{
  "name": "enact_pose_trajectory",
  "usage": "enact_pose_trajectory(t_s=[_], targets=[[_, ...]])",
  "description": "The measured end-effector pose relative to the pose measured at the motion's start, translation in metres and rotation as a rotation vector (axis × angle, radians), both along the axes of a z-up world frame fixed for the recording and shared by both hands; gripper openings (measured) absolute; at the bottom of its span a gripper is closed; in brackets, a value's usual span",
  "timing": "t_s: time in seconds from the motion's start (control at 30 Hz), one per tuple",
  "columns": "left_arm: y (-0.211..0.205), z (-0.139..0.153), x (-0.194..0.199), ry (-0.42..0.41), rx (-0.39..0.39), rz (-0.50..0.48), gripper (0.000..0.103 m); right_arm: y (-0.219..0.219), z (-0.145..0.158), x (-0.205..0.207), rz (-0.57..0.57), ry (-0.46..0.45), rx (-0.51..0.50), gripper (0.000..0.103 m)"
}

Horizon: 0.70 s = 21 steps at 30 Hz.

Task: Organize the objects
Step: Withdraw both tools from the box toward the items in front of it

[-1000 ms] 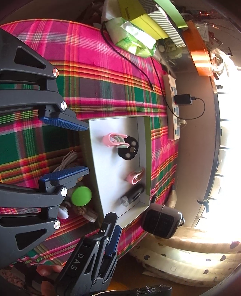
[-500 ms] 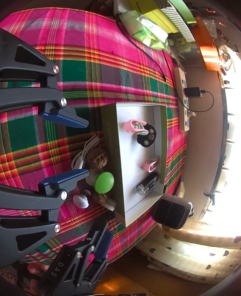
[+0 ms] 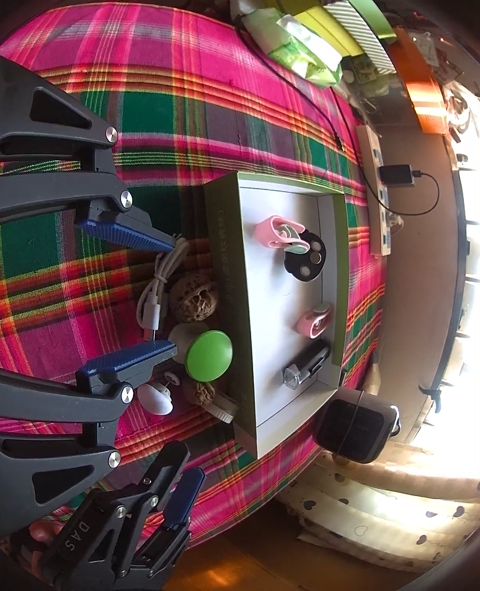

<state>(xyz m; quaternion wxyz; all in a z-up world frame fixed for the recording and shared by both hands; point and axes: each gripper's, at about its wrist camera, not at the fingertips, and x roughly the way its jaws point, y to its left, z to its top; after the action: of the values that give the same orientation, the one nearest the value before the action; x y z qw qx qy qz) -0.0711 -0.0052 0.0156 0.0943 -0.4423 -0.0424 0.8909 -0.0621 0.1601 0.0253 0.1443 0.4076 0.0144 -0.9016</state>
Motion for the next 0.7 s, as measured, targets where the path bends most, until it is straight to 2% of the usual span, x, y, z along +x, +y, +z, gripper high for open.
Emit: enact_pose_trajectory(t_s=[0.7], targets=[[-0.018,-0.005,0.009,-0.012,-0.048,0.004,0.051,-0.023,-0.004,0.001,0.052,-0.02,-0.001,0.043]])
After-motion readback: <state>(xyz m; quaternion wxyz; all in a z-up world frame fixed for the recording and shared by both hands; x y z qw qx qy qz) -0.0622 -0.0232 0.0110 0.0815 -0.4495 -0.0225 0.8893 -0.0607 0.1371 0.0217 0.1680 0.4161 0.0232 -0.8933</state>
